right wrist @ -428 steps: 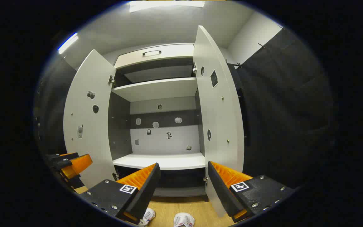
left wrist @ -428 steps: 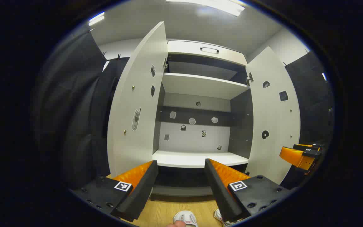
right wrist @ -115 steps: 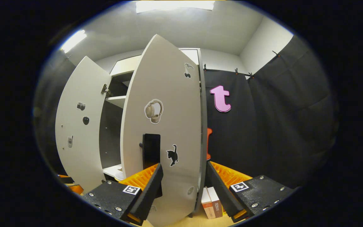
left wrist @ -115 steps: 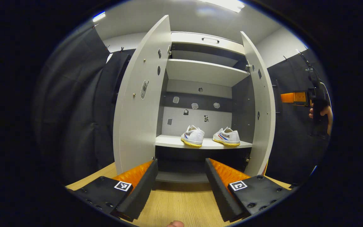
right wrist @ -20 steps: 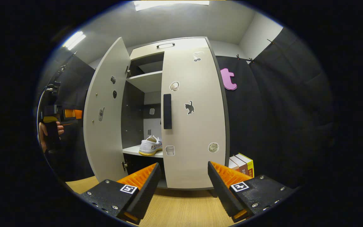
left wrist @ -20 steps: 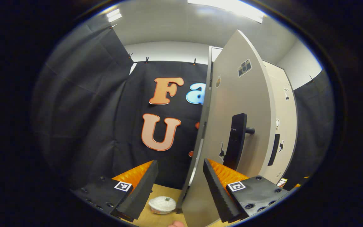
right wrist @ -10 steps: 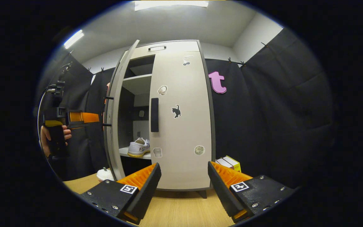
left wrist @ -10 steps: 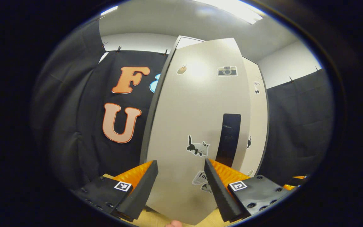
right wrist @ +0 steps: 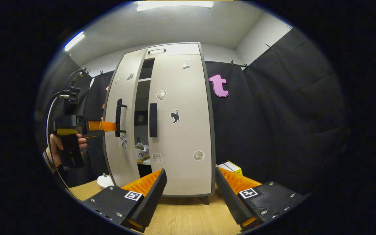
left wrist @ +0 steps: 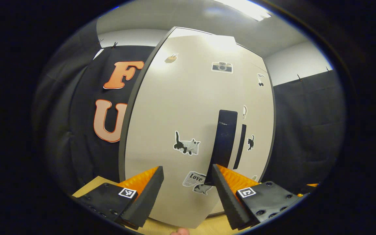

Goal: Grab one shoe with the right hand and put it into the shoe cabinet, grab the other shoe with the left hand and put it into the shoe cabinet; then close the right door with the right hand and the left door with the left hand.

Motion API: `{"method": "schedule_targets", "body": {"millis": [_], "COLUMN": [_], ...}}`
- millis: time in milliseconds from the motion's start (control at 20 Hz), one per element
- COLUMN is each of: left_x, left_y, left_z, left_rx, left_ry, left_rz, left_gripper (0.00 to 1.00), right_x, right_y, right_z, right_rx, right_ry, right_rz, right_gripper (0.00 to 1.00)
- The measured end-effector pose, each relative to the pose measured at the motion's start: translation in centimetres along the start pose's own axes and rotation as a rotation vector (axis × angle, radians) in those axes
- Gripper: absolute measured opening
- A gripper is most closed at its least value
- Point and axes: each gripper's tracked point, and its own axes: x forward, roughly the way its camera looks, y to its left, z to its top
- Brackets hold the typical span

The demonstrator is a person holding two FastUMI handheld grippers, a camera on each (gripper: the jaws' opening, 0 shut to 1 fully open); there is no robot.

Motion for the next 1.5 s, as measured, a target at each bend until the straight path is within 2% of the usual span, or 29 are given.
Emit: {"method": "schedule_targets", "body": {"millis": [50, 100, 150, 200, 400, 450, 500, 750, 800, 850, 1050, 1150, 1250, 1300, 1350, 1500], "left_x": [0.5, 1.2, 1.7, 2.2, 3.7, 4.0, 4.1, 5.7, 5.7, 5.8, 6.3, 6.8, 6.4, 6.0, 5.4, 2.2], "left_y": [-0.1, -0.2, -0.4, -0.5, -0.9, -1.0, -1.0, -1.1, -1.0, -1.0, -1.0, -1.9, -1.6, -1.5, -1.5, -0.8], "left_z": [-0.2, -0.3, -0.4, -0.5, -0.5, -0.5, -0.7, -1.2, -1.4, -1.4, -1.5, -1.7, -1.8, -1.5, -0.8, 0.8], "left_rx": [-0.01, -0.013, -0.01, -0.001, 0.049, 0.051, 0.048, -0.032, -0.037, -0.034, 0.001, -0.008, -0.005, -0.005, -0.011, 0.01], "left_ry": [0.005, 0.01, 0.015, 0.019, 0.015, 0.008, 0.017, 0.039, 0.042, 0.042, 0.038, 0.041, 0.042, 0.036, 0.023, -0.01], "left_rz": [0.0, -0.001, 0.001, 0.003, 0.02, 0.024, 0.027, 0.042, 0.046, 0.049, 0.054, 0.021, 0.035, 0.039, 0.037, 0.053], "left_gripper": [0.99, 0.96, 0.99, 0.96, 0.96, 0.93, 0.96, 0.96, 0.99, 0.96, 0.96, 0.96, 0.96, 1.0, 0.97, 0.96], "right_x": [-0.1, -0.2, -0.2, -0.3, -0.3, -0.2, 0.0, -0.1, 0.0, 0.0, 0.1, 0.0, 0.0, 0.0, -0.1, 0.0], "right_y": [-0.2, -0.4, -0.5, -0.7, -1.2, -1.2, -1.2, -1.1, -1.1, -1.2, -1.4, -1.6, -1.7, -1.9, -1.8, -1.6], "right_z": [-0.1, -0.1, -0.2, -0.3, -0.3, -0.3, -0.2, -0.3, -0.3, -0.2, -0.1, 0.2, 0.2, 0.3, 0.3, 0.2], "right_rx": [-0.003, -0.007, -0.009, -0.009, 0.002, 0.006, 0.006, 0.012, 0.013, 0.01, 0.002, 0.0, -0.003, -0.003, -0.002, -0.003], "right_ry": [0.0, 0.002, 0.005, 0.006, 0.012, 0.014, 0.013, 0.014, 0.014, 0.014, 0.008, 0.01, 0.008, 0.006, 0.006, 0.008], "right_rz": [-0.005, -0.01, -0.015, -0.017, -0.03, -0.029, -0.027, -0.026, -0.026, -0.028, -0.034, -0.039, -0.04, -0.042, -0.041, -0.033], "right_gripper": [0.92, 0.92, 0.92, 0.92, 0.92, 0.92, 0.92, 0.92, 0.92, 0.92, 0.92, 0.92, 0.92, 0.92, 0.92, 0.92]}}
